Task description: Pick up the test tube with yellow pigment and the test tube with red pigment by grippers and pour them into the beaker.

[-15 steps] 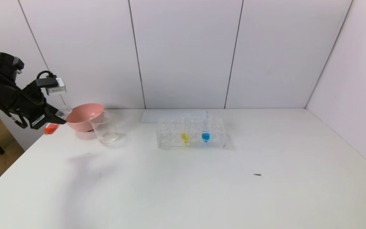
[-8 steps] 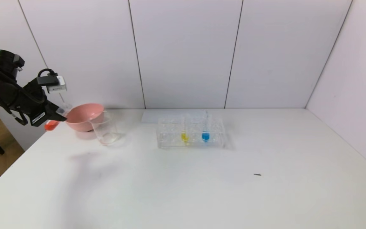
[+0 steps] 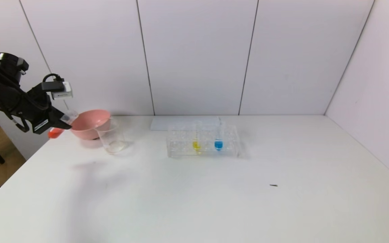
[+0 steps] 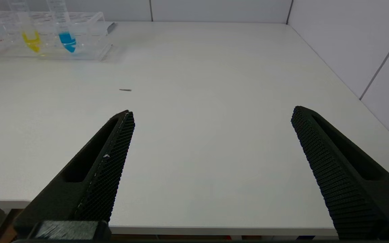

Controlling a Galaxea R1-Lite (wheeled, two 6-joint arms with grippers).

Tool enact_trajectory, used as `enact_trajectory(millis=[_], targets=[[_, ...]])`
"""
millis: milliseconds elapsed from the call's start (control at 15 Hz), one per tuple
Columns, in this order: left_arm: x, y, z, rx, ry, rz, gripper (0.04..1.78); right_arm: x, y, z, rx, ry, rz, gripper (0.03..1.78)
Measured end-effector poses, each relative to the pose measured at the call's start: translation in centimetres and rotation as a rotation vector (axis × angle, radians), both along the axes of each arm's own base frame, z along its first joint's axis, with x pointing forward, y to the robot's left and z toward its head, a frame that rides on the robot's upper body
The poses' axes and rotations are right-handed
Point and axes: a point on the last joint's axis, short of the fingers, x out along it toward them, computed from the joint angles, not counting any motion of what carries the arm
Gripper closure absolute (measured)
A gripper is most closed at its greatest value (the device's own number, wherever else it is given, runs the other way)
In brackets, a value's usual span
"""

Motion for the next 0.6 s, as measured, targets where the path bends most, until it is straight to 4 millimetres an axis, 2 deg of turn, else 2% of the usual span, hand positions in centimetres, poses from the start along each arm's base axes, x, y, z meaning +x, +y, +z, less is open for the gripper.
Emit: enact_trajectory(millis=[600], targets=[[0.6,-1.1,0.0,0.030,0.051,-0.008,1.37,0.0,0.0,0.0,0.000,0.000,0.000,0.11]])
